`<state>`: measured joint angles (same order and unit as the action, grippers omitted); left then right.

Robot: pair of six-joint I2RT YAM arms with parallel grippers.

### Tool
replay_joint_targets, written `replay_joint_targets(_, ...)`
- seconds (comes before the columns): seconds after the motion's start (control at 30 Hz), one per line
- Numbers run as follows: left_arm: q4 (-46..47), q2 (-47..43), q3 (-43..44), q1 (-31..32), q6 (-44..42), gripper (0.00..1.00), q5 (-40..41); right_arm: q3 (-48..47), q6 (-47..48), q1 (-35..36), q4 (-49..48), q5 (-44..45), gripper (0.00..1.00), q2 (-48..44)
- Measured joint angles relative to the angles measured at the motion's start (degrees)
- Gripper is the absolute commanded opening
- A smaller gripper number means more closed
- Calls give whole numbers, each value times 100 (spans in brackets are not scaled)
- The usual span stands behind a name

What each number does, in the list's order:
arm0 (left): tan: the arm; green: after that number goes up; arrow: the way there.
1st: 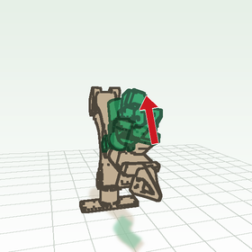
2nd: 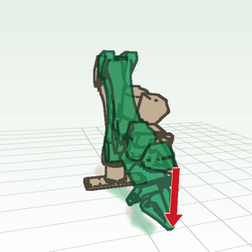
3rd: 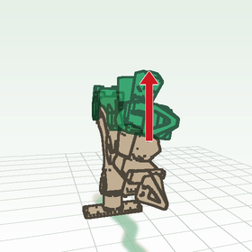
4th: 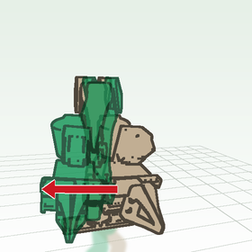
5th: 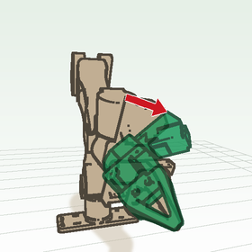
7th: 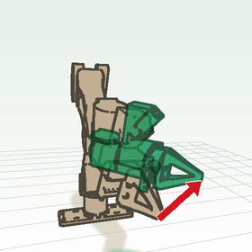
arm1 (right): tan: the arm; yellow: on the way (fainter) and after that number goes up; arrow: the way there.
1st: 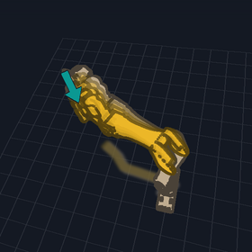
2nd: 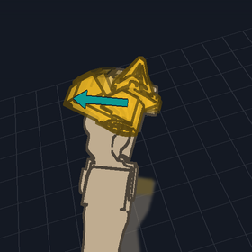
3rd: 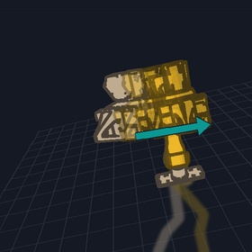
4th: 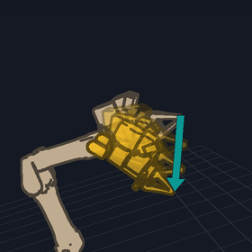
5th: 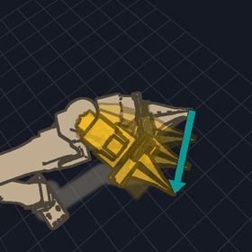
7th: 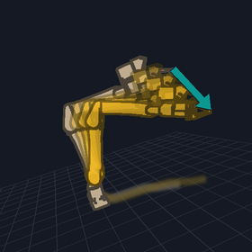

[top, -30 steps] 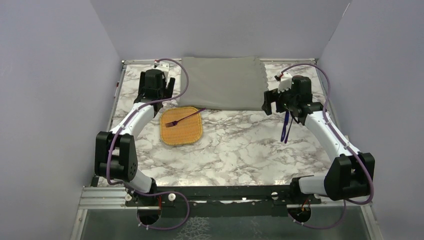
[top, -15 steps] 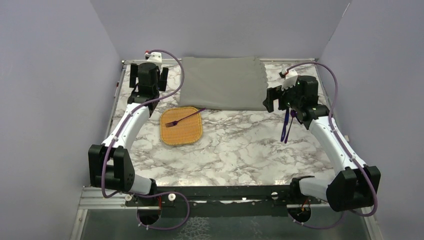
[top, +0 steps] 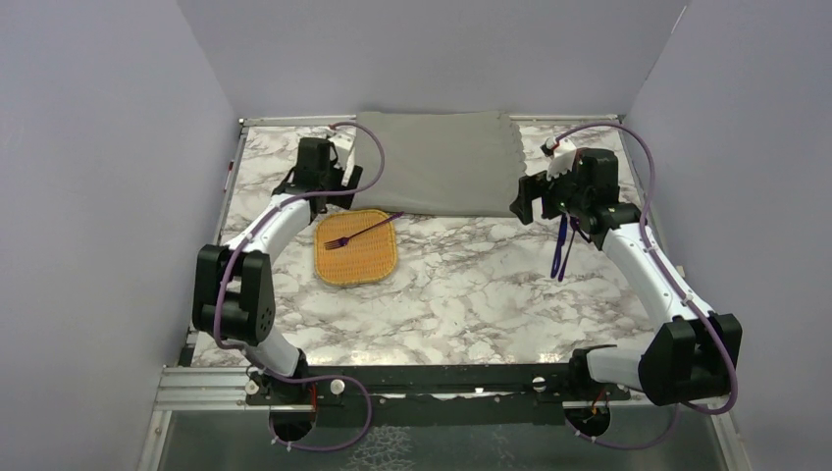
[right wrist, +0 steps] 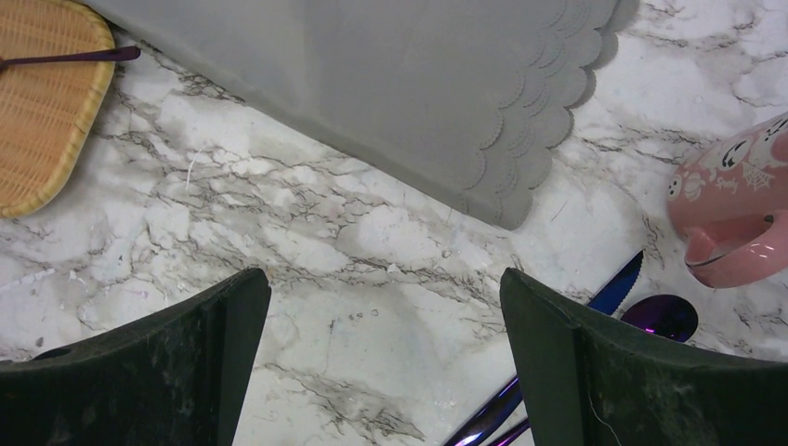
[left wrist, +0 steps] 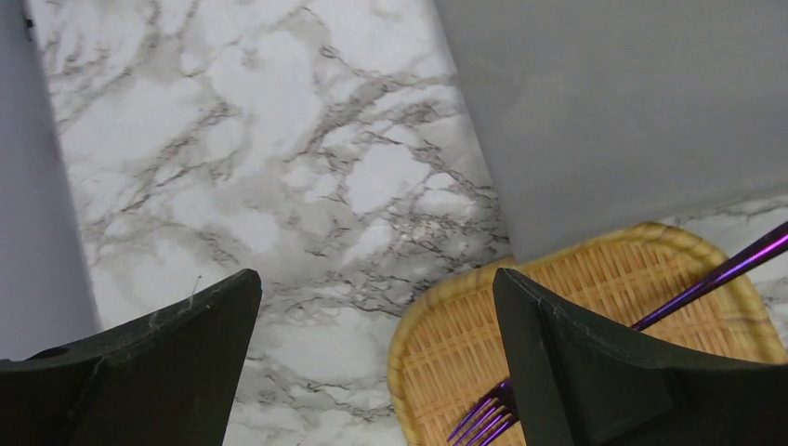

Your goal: Set the dinner table for one person

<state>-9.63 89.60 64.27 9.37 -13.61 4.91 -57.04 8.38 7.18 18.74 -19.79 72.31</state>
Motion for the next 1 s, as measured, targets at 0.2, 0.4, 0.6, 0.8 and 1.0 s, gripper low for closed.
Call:
replay_joint_targets(0.2,-236,354,-199,466,-313,99,-122,0,17,0,-2,-4,100,-2)
replay_joint_targets(0.4,-527,55,-623,767,-446,99,-557,0,20,0,-2,-20,100,-2)
replay_joint_targets(0.6,-1196,-35,-393,776,118,99,-748,0,17,0,0,-83,100,-2)
replay_joint_targets(0.8,-1644,385,138,774,645,95,-1163,0,17,0,-2,-105,100,-2)
replay_joint_targets(1.0,-1832,863,256,820,557,94,-1355,0,20,0,-2,-114,100,-2)
